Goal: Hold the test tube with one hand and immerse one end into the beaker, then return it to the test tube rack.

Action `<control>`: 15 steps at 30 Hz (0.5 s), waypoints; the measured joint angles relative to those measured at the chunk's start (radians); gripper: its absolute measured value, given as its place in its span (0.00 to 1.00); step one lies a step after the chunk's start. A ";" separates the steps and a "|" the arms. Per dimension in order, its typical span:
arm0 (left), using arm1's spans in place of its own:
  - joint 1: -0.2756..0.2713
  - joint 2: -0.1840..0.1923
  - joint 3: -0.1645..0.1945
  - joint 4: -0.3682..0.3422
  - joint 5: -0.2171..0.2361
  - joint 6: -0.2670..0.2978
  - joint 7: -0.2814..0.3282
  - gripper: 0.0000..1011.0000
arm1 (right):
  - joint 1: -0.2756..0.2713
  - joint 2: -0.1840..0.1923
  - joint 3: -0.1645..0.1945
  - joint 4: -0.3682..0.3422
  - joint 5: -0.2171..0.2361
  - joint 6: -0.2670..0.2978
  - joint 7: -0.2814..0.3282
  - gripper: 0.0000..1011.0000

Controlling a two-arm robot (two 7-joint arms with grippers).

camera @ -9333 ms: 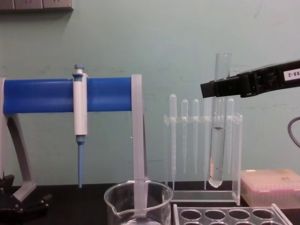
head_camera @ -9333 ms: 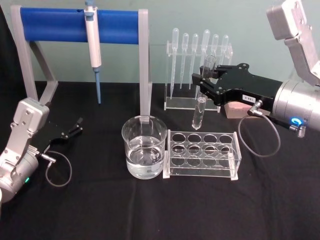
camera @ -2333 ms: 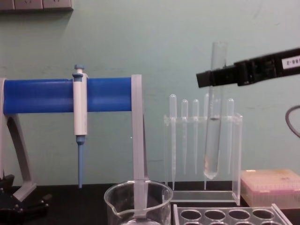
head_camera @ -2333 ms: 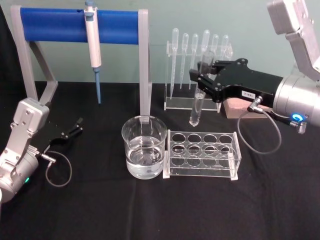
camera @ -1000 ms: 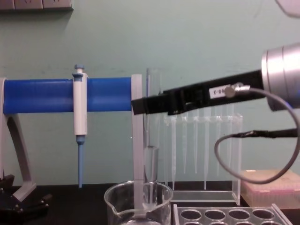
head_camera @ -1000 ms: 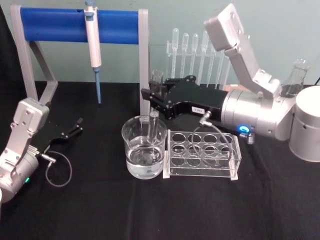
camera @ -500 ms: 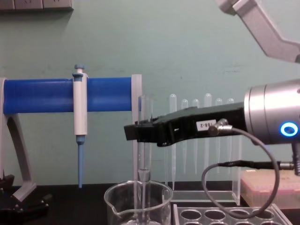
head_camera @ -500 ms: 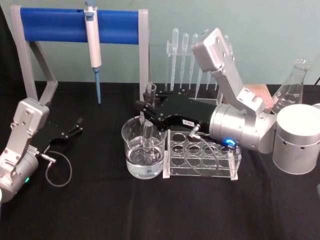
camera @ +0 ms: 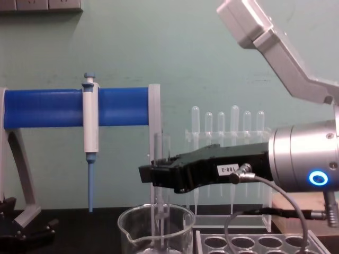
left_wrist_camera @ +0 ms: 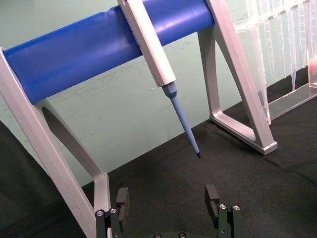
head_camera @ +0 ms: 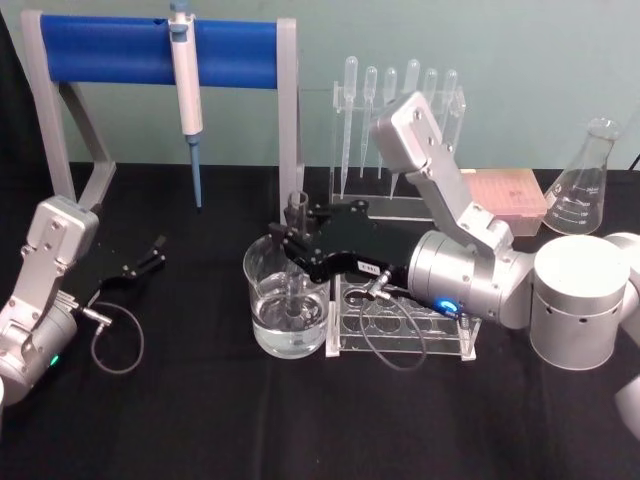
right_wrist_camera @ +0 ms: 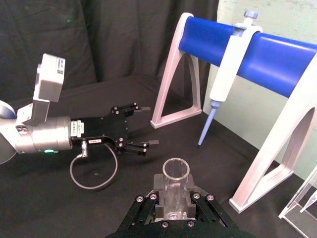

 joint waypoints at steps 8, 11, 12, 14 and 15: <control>0.000 0.000 0.000 0.000 0.000 0.000 0.000 0.99 | -0.022 -0.011 0.009 0.012 -0.018 -0.009 0.005 0.22; 0.000 0.000 0.000 0.000 0.000 0.000 0.000 0.99 | -0.029 -0.015 0.013 0.017 -0.026 -0.012 0.008 0.22; 0.000 0.000 0.000 0.000 0.000 0.000 0.000 0.99 | -0.032 -0.018 0.015 0.020 -0.029 -0.012 0.010 0.22; 0.000 0.000 0.000 0.000 0.000 0.000 0.000 0.99 | -0.035 -0.020 0.016 0.022 -0.033 -0.012 0.012 0.22; 0.000 0.000 0.000 0.000 0.000 0.000 0.000 0.99 | -0.038 -0.022 0.018 0.024 -0.036 -0.012 0.014 0.22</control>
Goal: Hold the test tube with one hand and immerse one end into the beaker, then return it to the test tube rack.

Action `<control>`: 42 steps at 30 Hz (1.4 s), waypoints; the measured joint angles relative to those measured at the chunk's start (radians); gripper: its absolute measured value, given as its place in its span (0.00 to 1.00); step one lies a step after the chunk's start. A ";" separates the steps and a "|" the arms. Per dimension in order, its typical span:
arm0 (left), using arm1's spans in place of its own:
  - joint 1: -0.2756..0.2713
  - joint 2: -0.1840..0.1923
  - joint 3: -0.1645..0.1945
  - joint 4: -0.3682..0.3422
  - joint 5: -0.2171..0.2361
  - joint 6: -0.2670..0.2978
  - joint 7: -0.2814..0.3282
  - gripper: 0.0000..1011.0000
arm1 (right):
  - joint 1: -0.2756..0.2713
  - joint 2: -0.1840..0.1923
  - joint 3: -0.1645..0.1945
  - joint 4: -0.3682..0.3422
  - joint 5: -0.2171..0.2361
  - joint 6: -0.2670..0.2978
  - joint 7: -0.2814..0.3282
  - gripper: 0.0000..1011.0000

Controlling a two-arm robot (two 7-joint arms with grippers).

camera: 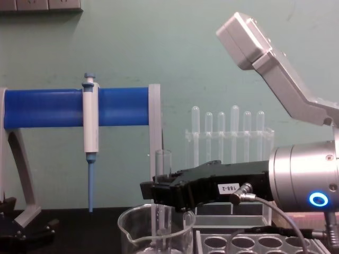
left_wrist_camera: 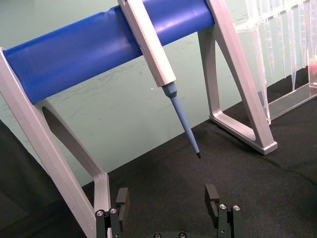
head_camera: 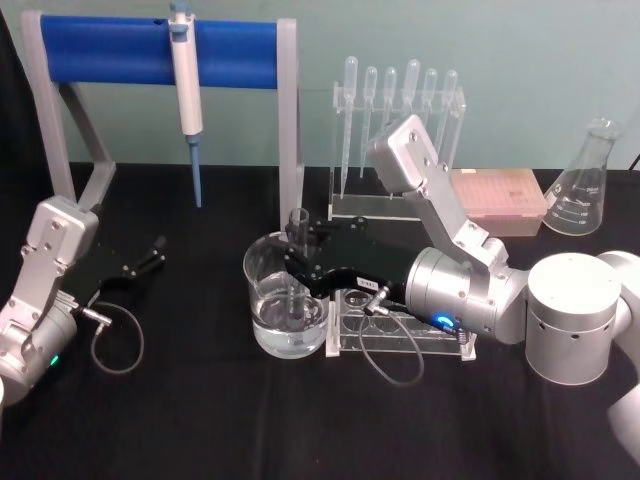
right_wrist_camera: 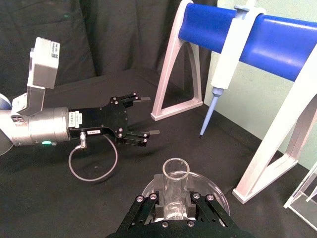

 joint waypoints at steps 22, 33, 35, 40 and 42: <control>0.000 0.000 0.000 0.000 0.000 0.000 0.000 0.99 | -0.029 -0.017 0.022 0.007 -0.040 0.001 0.009 0.22; 0.000 0.000 0.000 0.000 0.000 0.000 0.000 0.99 | -0.036 -0.025 0.031 0.013 -0.049 0.002 0.011 0.22; 0.000 0.000 0.000 0.000 0.000 0.000 0.000 0.99 | -0.036 -0.025 0.030 0.013 -0.049 0.002 0.011 0.22; 0.000 0.000 0.000 0.000 0.000 0.000 0.000 0.99 | -0.035 -0.024 0.030 0.013 -0.048 0.002 0.011 0.22; 0.000 0.000 0.000 0.000 0.000 0.000 0.000 0.99 | -0.035 -0.024 0.030 0.013 -0.048 0.002 0.011 0.22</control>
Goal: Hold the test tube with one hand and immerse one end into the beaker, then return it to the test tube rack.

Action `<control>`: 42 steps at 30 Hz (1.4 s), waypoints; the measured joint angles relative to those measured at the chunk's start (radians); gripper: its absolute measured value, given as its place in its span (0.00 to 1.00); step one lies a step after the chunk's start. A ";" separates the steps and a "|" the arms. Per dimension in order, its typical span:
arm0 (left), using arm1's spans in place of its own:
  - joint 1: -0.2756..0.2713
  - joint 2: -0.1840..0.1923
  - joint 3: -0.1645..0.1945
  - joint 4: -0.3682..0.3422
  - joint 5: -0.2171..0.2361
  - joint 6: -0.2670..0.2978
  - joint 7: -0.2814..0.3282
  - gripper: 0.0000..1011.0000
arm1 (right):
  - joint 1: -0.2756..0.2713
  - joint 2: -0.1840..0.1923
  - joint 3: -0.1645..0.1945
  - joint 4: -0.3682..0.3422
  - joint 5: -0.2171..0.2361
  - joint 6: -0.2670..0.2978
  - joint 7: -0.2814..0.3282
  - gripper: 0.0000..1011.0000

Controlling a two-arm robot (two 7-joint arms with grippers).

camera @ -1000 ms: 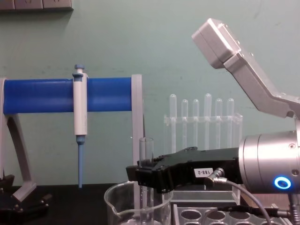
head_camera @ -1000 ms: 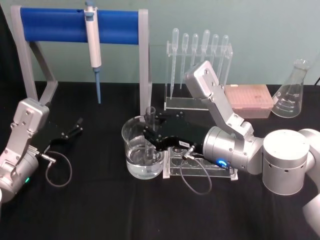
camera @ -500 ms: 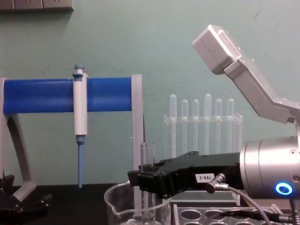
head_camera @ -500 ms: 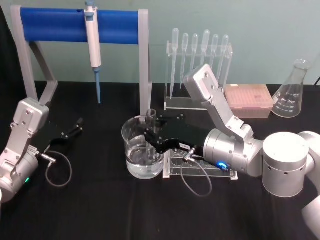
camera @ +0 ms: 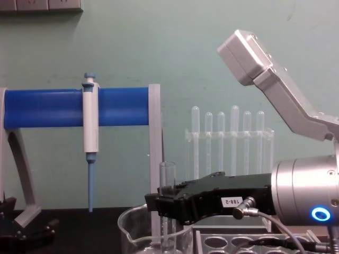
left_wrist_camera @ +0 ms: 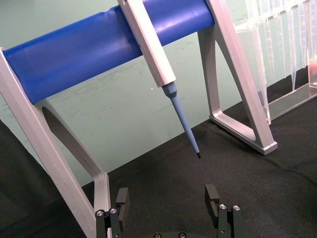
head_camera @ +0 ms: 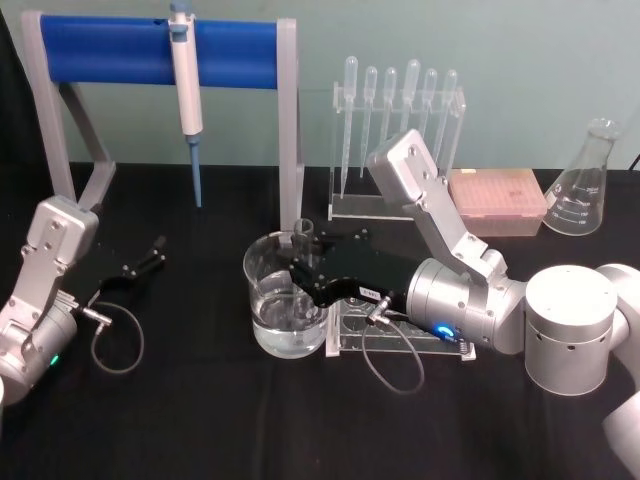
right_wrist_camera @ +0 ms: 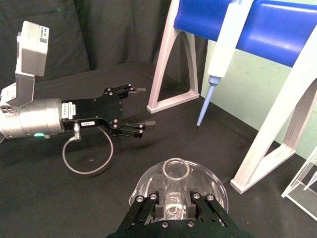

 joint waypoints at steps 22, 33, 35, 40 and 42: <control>0.000 0.000 0.000 0.000 0.000 0.000 0.000 0.99 | 0.001 0.001 -0.001 -0.001 0.001 0.000 0.000 0.22; 0.000 0.000 0.000 0.000 0.000 0.000 0.000 0.99 | 0.001 0.001 -0.001 -0.001 0.002 0.000 0.000 0.22; 0.000 0.000 0.000 0.000 0.000 0.000 0.000 0.99 | 0.001 0.001 -0.001 -0.001 0.002 0.000 0.000 0.22; 0.000 0.000 0.000 0.000 0.000 0.000 0.000 0.99 | 0.001 0.001 -0.001 -0.001 0.002 0.000 0.000 0.22; 0.000 0.000 0.000 0.000 0.000 0.000 0.000 0.99 | 0.001 0.001 -0.001 -0.001 0.002 0.000 0.000 0.22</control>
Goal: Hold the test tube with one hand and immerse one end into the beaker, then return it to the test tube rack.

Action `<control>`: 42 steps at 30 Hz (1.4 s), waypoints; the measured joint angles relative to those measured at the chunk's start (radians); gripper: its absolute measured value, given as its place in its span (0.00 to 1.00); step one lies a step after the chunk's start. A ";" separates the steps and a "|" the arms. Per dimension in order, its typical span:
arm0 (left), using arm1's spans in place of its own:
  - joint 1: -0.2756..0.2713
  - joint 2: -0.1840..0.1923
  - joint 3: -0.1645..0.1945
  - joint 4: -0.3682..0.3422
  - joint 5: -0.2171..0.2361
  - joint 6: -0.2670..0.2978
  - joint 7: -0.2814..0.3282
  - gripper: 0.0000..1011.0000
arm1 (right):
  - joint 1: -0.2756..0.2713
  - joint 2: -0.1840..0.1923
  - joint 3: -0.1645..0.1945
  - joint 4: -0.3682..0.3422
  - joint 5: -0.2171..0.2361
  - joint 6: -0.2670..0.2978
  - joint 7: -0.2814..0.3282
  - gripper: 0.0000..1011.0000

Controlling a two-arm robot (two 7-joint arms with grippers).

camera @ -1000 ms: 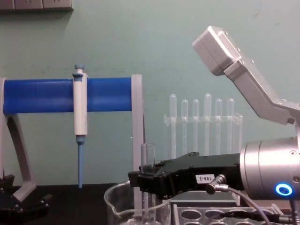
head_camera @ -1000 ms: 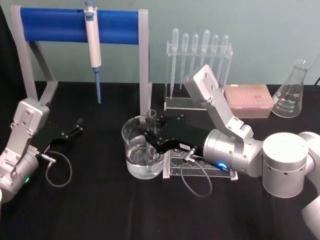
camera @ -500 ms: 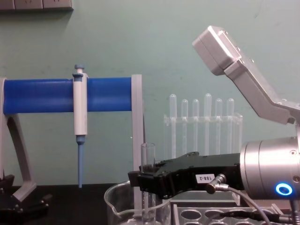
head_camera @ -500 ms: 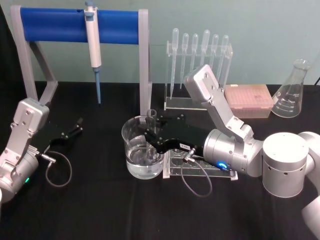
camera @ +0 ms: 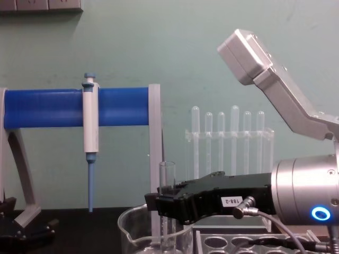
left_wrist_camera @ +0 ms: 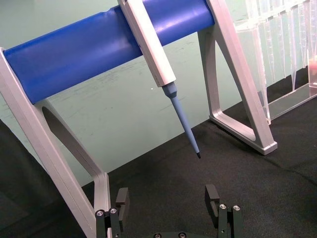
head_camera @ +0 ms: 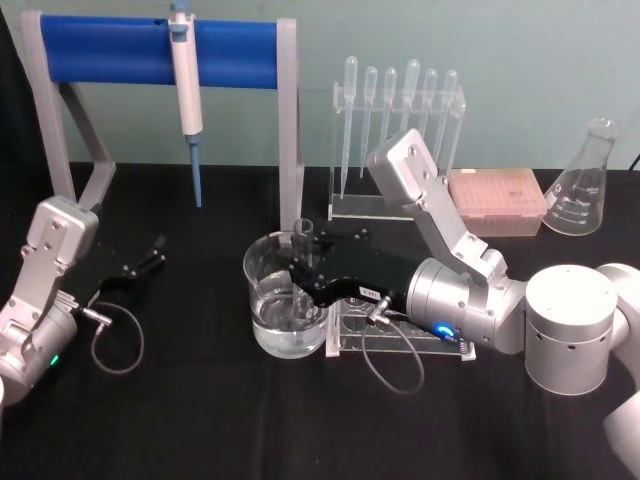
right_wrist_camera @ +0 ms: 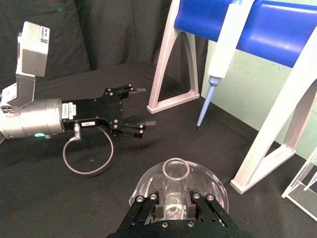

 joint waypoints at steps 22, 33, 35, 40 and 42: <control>0.000 0.000 0.000 0.000 0.000 0.000 0.000 0.99 | 0.000 0.000 0.000 0.000 0.000 0.000 0.000 0.22; 0.000 0.000 0.000 0.000 0.000 0.000 0.000 0.99 | 0.000 0.000 0.000 0.000 0.000 0.000 0.000 0.22; 0.000 0.000 0.000 0.000 0.000 0.000 0.000 0.99 | 0.000 0.000 0.000 0.000 0.000 0.000 0.000 0.22; 0.000 0.000 0.000 0.000 0.000 0.000 0.000 0.99 | 0.000 0.000 0.000 0.000 0.000 0.000 0.000 0.22; 0.000 0.000 0.000 0.000 0.000 0.000 0.000 0.99 | 0.000 0.000 0.000 0.000 0.000 0.000 0.000 0.22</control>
